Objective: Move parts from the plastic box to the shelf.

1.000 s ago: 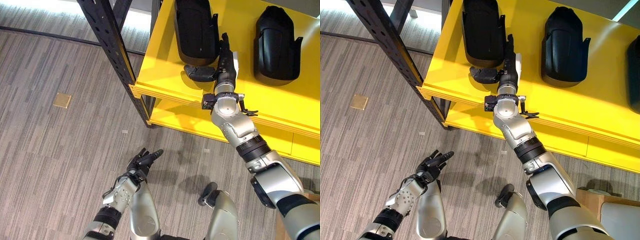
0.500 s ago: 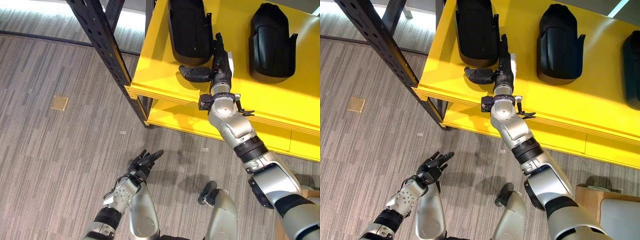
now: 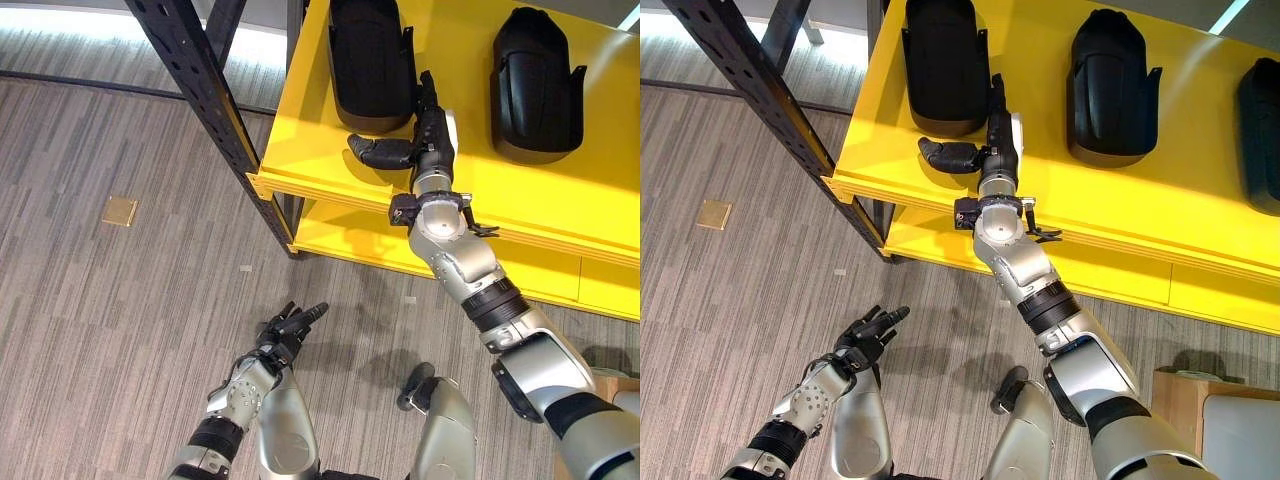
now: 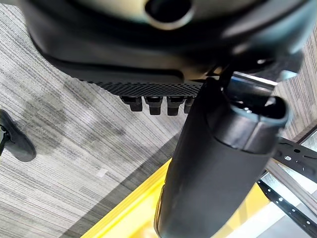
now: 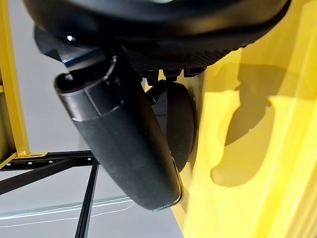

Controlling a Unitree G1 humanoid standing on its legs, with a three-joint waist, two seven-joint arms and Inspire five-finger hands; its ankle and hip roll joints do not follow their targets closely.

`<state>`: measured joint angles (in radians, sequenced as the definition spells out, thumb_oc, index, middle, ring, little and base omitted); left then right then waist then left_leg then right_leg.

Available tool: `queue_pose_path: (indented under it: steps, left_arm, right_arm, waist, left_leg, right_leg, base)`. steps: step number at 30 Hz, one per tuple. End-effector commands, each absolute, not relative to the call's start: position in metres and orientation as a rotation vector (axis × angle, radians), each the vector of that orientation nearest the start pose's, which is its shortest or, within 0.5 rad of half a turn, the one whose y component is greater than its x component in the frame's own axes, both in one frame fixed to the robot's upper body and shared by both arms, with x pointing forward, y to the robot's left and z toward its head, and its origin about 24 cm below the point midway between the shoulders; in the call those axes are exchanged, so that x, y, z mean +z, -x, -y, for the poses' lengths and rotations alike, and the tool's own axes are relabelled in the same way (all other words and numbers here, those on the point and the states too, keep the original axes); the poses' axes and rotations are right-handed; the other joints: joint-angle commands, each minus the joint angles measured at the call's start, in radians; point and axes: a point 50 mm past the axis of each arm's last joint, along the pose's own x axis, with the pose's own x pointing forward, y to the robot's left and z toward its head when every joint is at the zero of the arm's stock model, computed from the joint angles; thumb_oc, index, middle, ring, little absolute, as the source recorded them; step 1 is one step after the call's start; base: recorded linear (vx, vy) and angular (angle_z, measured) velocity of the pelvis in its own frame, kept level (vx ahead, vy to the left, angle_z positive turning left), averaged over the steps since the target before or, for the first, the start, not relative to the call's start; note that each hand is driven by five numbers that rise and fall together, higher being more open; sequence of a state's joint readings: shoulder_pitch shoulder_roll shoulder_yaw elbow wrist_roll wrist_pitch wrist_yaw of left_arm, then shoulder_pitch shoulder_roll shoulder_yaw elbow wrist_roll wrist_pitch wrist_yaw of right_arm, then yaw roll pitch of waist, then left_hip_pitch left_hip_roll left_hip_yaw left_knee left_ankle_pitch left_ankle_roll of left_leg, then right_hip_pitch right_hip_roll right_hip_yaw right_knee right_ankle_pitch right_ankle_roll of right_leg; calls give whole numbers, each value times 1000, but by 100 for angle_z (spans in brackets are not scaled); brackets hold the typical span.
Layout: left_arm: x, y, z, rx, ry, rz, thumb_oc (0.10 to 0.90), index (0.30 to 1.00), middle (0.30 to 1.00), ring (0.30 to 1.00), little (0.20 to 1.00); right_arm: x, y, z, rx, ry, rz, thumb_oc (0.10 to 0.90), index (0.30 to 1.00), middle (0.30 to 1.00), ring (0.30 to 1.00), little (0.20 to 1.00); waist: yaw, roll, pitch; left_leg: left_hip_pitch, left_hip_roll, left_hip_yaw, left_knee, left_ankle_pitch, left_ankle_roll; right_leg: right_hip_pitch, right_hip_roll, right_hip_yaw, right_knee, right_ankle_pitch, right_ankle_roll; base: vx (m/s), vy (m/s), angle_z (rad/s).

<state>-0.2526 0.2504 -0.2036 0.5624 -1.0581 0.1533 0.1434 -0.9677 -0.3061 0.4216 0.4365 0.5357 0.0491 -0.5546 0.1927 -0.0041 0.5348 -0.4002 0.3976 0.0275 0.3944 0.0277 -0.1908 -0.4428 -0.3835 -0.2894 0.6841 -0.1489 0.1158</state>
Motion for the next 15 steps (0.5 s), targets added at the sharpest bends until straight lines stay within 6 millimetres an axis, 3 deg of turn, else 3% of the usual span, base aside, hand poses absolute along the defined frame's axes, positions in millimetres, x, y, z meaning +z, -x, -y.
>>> queue_pose_path:
  steps: [1, 15]
  left_arm:
    - [-22, -283, -138, -2, 764, -508, 900, 1000, 1000, 1000, 1000]
    - [-21, -282, -123, -91, 824, -536, 900, 1000, 1000, 1000, 1000]
  right_arm:
    - [279, -362, 79, 39, -136, 567, 900, 1000, 1000, 1000, 1000]
    - [276, -358, 66, 79, -62, 585, 900, 1000, 1000, 1000, 1000]
  waist:
    - [-8, 12, -15]
    - [-15, 20, -15]
  left_leg:
    - [-2, -56, 111, -10, 2, 82]
    - [2, -59, 114, -10, 2, 83]
  right_leg:
    - [86, 66, -16, 75, -137, -78]
    - [79, 59, -9, 82, -136, -73]
  base:
    - [0, 0, 0]
    - [0, 0, 0]
